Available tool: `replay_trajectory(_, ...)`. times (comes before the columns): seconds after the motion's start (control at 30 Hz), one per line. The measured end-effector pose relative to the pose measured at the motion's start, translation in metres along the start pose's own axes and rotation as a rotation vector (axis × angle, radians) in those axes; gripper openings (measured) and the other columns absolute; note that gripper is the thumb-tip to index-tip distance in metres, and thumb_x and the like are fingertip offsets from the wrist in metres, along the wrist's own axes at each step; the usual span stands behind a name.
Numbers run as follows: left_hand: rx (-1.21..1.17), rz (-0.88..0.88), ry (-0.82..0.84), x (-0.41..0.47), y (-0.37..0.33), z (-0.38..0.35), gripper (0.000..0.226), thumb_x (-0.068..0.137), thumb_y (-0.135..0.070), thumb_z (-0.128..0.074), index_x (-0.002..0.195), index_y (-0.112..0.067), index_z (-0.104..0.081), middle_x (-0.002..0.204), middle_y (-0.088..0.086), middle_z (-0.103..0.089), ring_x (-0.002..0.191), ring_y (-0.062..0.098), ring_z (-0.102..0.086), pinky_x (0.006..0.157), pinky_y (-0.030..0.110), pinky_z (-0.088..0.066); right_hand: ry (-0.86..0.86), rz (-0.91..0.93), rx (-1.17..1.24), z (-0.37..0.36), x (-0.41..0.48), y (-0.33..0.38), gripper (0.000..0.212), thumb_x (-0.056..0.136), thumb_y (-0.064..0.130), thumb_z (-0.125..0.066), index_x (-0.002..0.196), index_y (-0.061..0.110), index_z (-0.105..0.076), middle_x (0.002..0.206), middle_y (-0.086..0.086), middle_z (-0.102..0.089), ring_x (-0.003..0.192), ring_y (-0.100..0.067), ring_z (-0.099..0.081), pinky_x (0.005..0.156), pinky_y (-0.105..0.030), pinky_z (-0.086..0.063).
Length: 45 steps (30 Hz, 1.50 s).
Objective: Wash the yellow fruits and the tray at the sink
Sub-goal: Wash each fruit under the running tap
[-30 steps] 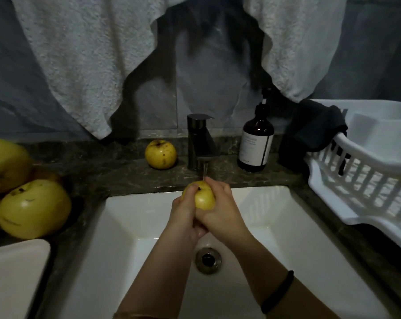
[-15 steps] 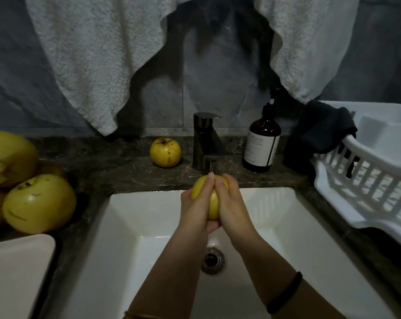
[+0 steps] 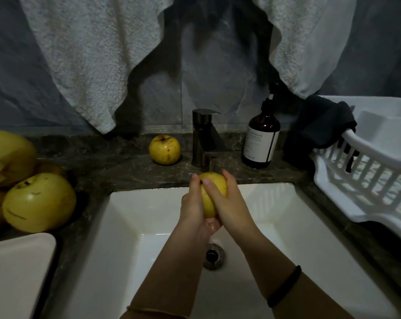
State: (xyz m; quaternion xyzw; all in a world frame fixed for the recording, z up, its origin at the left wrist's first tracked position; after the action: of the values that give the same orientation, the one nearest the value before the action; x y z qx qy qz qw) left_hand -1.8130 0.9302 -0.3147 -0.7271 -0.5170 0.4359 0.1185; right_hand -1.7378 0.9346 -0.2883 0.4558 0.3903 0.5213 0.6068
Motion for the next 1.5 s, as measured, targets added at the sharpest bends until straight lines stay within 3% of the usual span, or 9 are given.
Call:
replay_trajectory(0.23,0.408,-0.347,-0.006,-0.014,-0.020,-0.010,0.041,0.088,-0.042,-0.062,0.119,-0.036,-0.037,0.122,0.003,-0.048,0.104,0.024,-0.055,0.059,0.030,-0.053,-0.045,-0.242,0.242,0.005,0.000,-0.014,0.048,0.093,0.060,-0.037,0.132,0.033,-0.037,0.119,-0.005,-0.051,0.104,-0.027,-0.055,0.087,-0.050,-0.053)
replay_trajectory(0.43,0.625,-0.526,-0.015,-0.012,-0.024,-0.013,0.051,0.082,-0.051,-0.064,0.124,-0.039,-0.038,0.108,-0.006,-0.050,0.105,0.024,-0.056,0.090,0.048,-0.052,0.022,-0.391,0.419,0.004,-0.003,-0.016,0.069,0.085,0.073,-0.036,0.131,0.022,-0.042,0.125,-0.011,-0.052,0.104,-0.030,-0.058,0.077,-0.045,-0.056)
replay_trajectory(0.6,0.480,-0.418,-0.017,-0.017,-0.023,-0.012,0.033,0.091,-0.049,-0.052,0.116,-0.034,-0.037,0.112,-0.001,-0.049,0.093,0.017,-0.055,0.058,0.032,-0.053,-0.042,-0.127,0.164,0.006,-0.002,-0.005,0.073,0.079,0.075,-0.039,0.135,0.028,-0.033,0.124,-0.005,-0.053,0.110,-0.027,-0.056,0.094,-0.051,-0.048)
replay_trajectory(0.73,0.341,-0.319,-0.046,-0.015,-0.021,-0.008,0.044,0.089,-0.056,-0.050,0.122,-0.027,-0.042,0.112,0.004,-0.052,0.088,0.020,-0.057,0.054,0.032,-0.051,-0.010,-0.089,0.048,0.001,-0.007,0.002,0.097,0.053,0.085,-0.036,0.138,0.040,-0.026,0.127,-0.002,-0.052,0.111,-0.027,-0.055,0.096,-0.048,-0.047)
replay_trajectory(0.87,0.190,-0.178,-0.093,-0.011,-0.017,0.002,0.062,0.084,-0.065,-0.052,0.129,-0.024,-0.047,0.119,0.009,-0.059,0.094,0.027,-0.063,0.058,0.036,-0.054,0.065,-0.042,-0.148,-0.006,-0.009,0.001,0.073,0.083,0.068,-0.042,0.145,0.044,-0.012,0.140,-0.002,-0.044,0.121,-0.027,-0.050,0.101,-0.040,-0.040)
replay_trajectory(1.0,0.348,-0.315,-0.124,-0.009,-0.023,0.002,0.055,0.088,-0.058,-0.051,0.131,-0.025,-0.040,0.120,0.010,-0.054,0.098,0.028,-0.059,0.077,0.042,-0.055,0.019,-0.107,-0.003,-0.008,-0.010,-0.003,0.070,0.069,0.075,-0.038,0.130,0.052,-0.014,0.125,-0.005,-0.055,0.105,-0.031,-0.061,0.091,-0.049,-0.051)
replay_trajectory(1.13,0.421,-0.356,-0.061,-0.014,-0.021,-0.007,0.043,0.091,-0.049,-0.053,0.125,-0.027,-0.039,0.118,0.008,-0.053,0.100,0.025,-0.058,0.090,0.046,-0.052,-0.028,-0.200,0.157,0.000,-0.007,-0.011,0.049,0.087,0.061,-0.044,0.129,0.043,-0.027,0.112,-0.003,-0.055,0.097,-0.028,-0.061,0.081,-0.050,-0.057)
replay_trajectory(1.4,0.462,-0.439,0.002,-0.019,-0.022,-0.015,0.042,0.089,-0.040,-0.060,0.124,-0.033,-0.039,0.107,-0.001,-0.053,0.088,0.017,-0.059,0.078,0.037,-0.054,-0.026,-0.298,0.428,0.003,-0.008,-0.008,0.056,0.091,0.061,-0.043,0.133,0.027,-0.037,0.121,-0.009,-0.053,0.103,-0.028,-0.058,0.065,-0.036,-0.054)
replay_trajectory(1.5,0.443,-0.444,-0.020,-0.020,-0.026,-0.013,0.037,0.090,-0.041,-0.058,0.123,-0.033,-0.041,0.112,0.002,-0.054,0.090,0.018,-0.059,0.072,0.036,-0.056,-0.010,-0.243,0.412,0.003,-0.005,-0.004,0.053,0.095,0.056,-0.038,0.139,0.025,-0.035,0.121,-0.006,-0.052,0.103,-0.024,-0.057,0.074,-0.039,-0.055)
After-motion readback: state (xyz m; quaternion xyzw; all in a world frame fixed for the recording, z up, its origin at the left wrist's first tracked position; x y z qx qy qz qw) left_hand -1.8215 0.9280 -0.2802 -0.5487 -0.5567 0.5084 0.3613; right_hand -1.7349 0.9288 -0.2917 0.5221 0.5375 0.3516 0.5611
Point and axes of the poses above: each hand's wrist, its own x-axis towards the middle knuckle, its own z-axis out of the back of the hand, y = z × x, the point moved 6 cm from there along x, towards the middle knuckle
